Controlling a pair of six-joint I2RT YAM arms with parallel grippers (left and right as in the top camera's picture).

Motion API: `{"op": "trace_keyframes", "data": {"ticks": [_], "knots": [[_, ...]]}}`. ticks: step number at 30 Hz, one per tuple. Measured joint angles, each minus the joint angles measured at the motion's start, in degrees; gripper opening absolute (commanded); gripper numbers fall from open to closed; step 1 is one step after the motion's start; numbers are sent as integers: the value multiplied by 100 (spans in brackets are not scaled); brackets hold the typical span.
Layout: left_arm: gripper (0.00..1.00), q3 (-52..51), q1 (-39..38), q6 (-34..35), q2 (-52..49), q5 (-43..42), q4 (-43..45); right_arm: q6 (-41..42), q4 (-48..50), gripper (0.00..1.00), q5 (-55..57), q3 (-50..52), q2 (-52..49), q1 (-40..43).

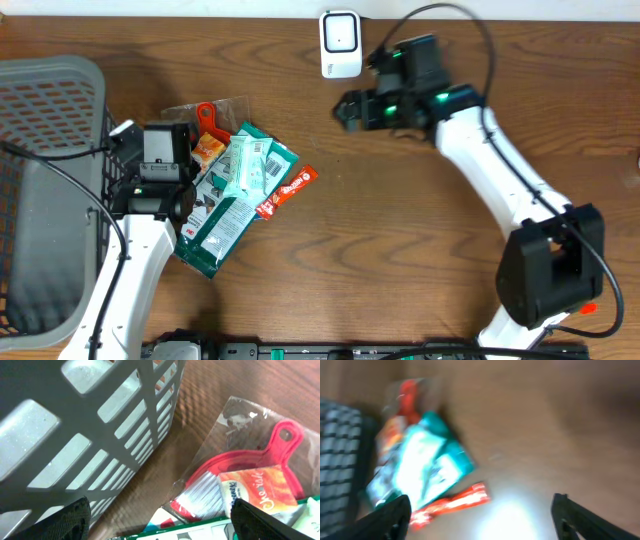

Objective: Scan the item barcode
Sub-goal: 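Swing the empty right gripper back toward the item pile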

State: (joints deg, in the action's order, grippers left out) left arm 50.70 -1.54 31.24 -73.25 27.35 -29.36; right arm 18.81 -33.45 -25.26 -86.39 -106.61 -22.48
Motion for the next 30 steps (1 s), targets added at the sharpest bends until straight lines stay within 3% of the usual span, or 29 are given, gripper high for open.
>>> {"op": "trace_keyframes", "data": {"ticks": [7, 14, 19, 30], "knots": [[89, 0, 0, 0, -221, 4, 175, 793, -4, 80, -579, 0, -87, -763], [89, -22, 0, 24, -811, 4, 358, 1235, 297, 70, -1309, 0, -942, -1036], [89, -35, 0, 24, -1086, -7, 472, 1325, 675, 71, -1873, 0, -1453, -1108], [89, -44, 0, 24, -1237, -177, 586, 1390, 1080, 75, -2251, 0, -1550, -1381]]}}
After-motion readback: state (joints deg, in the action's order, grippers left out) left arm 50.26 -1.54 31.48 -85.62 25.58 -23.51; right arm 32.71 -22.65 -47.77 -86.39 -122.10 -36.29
